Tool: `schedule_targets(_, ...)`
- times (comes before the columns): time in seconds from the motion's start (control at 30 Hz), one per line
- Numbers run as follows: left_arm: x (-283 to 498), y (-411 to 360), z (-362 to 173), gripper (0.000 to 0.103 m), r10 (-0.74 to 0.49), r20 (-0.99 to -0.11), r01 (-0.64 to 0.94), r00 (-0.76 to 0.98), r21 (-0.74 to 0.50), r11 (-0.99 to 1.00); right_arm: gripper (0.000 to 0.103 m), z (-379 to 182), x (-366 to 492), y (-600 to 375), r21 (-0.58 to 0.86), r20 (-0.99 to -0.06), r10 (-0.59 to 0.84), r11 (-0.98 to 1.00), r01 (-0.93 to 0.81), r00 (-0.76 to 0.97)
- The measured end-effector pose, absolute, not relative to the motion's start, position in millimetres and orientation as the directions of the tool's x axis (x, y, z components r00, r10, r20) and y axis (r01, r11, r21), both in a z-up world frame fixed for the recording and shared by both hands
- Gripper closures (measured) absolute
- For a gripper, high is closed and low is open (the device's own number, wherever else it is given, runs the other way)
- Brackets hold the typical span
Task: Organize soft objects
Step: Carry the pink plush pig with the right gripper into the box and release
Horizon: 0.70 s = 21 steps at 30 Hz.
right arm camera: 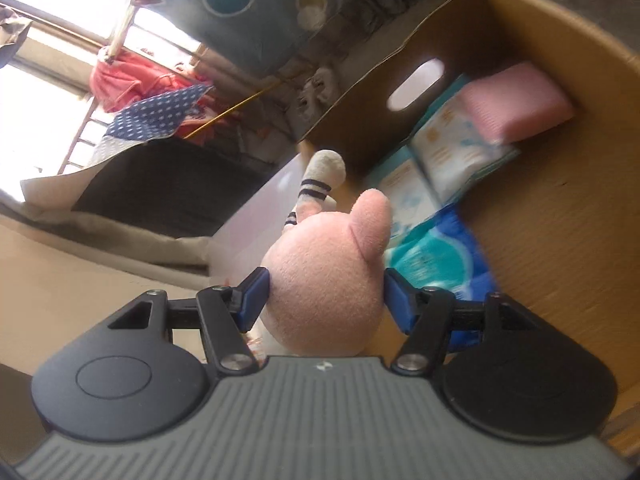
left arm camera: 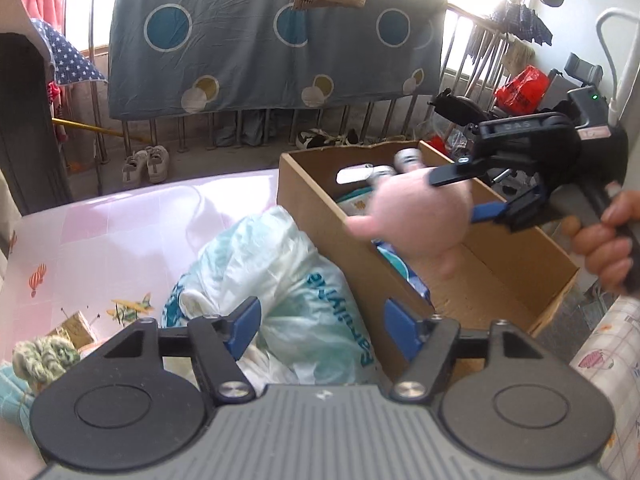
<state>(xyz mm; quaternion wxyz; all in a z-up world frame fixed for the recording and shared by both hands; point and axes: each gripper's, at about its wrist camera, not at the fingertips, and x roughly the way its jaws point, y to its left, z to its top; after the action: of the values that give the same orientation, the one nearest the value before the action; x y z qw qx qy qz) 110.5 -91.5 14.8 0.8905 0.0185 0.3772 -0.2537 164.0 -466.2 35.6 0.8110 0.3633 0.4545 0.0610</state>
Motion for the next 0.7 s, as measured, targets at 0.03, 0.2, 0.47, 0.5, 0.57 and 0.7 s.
schedule_targets(0.03,104.7,-89.2,13.8,0.033,-0.433,-0.682,0.459,0.589,-0.159,0.874,0.042,39.0,163.6,-471.1,0.587,-0.723,0.367,0.772,0.242,0.586)
schedule_targets(0.2,92.9,-57.1,10.9,0.033,-0.376,-0.694,0.394,0.614,-0.143,0.908,0.042,38.7,170.2,-495.4,0.348,-0.823,0.164,0.903,0.254,0.544)
schedule_targets(0.47,85.7,-11.0,7.3,0.033,-0.305,-0.707,0.287,0.638,-0.15,0.946,0.038,-29.0,219.3,-415.7,-0.319,-0.857,-0.3,0.947,0.025,0.418)
schedule_targets(0.5,85.2,-7.1,7.0,0.033,-0.301,-0.708,0.28,0.64,-0.15,0.948,0.036,-34.6,221.1,-404.1,-0.351,-0.857,-0.32,0.936,-0.003,0.404)
schedule_targets(0.57,83.3,-0.5,5.6,0.033,-0.294,-0.708,0.269,0.642,-0.151,0.951,0.029,-38.5,223.6,-388.8,-0.361,-0.859,-0.316,0.932,-0.04,0.402)
schedule_targets(0.7,81.4,8.6,3.0,0.033,-0.298,-0.707,0.257,0.641,-0.167,0.952,0.022,-24.9,224.6,-378.9,-0.193,-0.904,-0.163,0.981,-0.036,0.396)
